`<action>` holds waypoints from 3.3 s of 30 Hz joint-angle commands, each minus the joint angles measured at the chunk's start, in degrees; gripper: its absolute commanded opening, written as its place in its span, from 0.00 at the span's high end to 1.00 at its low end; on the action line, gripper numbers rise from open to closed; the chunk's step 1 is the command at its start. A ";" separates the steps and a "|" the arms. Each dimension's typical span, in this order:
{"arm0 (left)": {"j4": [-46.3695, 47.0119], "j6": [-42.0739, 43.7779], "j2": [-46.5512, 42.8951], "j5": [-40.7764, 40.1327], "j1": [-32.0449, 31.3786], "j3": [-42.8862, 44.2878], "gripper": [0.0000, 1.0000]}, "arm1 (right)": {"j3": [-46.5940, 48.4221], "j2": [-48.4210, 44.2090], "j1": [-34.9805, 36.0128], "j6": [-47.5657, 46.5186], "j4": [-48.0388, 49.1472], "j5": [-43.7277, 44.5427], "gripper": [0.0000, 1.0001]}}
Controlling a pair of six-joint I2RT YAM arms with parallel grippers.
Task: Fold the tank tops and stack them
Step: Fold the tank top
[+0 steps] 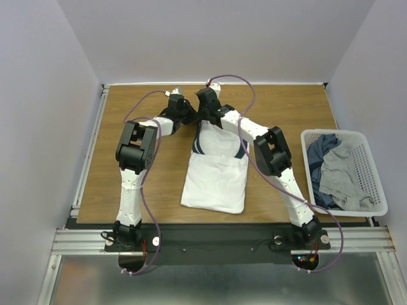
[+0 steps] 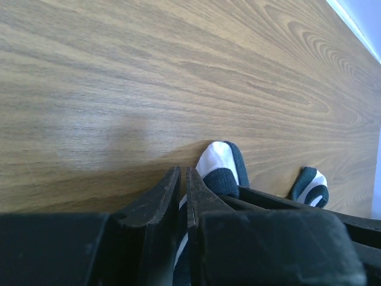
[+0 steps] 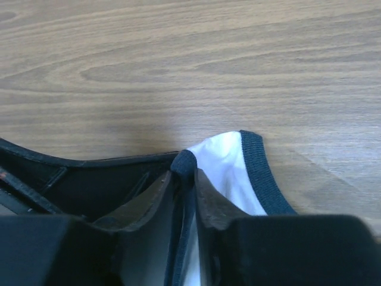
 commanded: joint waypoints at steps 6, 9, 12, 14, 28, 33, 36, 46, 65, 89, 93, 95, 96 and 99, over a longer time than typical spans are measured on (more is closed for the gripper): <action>3.10 0.09 -4.18 5.13 -2.24 -0.96 0.78 | -1.10 0.89 -2.52 5.27 3.86 -0.43 0.87; 3.28 0.09 -4.36 5.83 -2.15 -0.87 0.77 | -1.27 0.81 -3.75 6.93 3.95 -2.37 0.95; 3.37 0.18 -3.92 6.62 -2.15 -0.52 0.77 | -1.97 0.63 -4.37 7.82 4.03 -3.34 0.98; 3.63 -0.08 -4.09 6.62 -2.15 -1.05 0.77 | -2.68 0.19 -4.55 8.34 4.30 -3.51 0.99; 4.60 0.09 -11.55 1.71 0.31 -8.95 0.74 | -13.22 -2.88 -6.74 13.53 22.39 -18.98 1.00; 4.60 -0.26 -13.14 0.82 0.31 -11.50 0.74 | -15.42 -3.06 -7.89 16.69 28.46 -25.57 1.00; 4.60 -0.61 -13.85 0.30 0.22 -12.82 0.74 | -19.54 -3.85 -9.81 18.97 33.28 -28.03 1.00; 4.42 -1.49 -12.18 -0.50 -1.01 -14.23 0.73 | -28.60 -6.49 -13.42 23.72 43.58 -32.34 1.00; 3.29 -1.75 -31.05 -10.41 -2.68 -29.95 0.49 | -27.45 -5.68 -14.48 22.06 45.08 -33.58 0.88; -17.80 -10.80 -64.55 -23.17 -6.98 -59.57 0.45 | -57.41 -45.66 -11.33 13.45 17.14 -16.09 0.48; -24.30 -13.87 -69.55 -23.43 -11.90 -61.07 0.46 | -73.47 -62.59 -5.80 14.14 10.90 -14.15 0.48; -26.85 -15.19 -70.62 -23.79 -15.33 -60.99 0.46 | -78.42 -68.16 -3.77 15.63 6.51 -13.97 0.49; -29.56 -16.59 -71.50 -24.14 -17.25 -60.73 0.46 | -82.53 -72.97 -1.41 17.56 3.01 -13.10 0.49; -31.96 -17.74 -72.64 -23.44 -18.67 -61.25 0.46 | -88.00 -79.68 1.86 21.25 -1.40 -13.88 0.49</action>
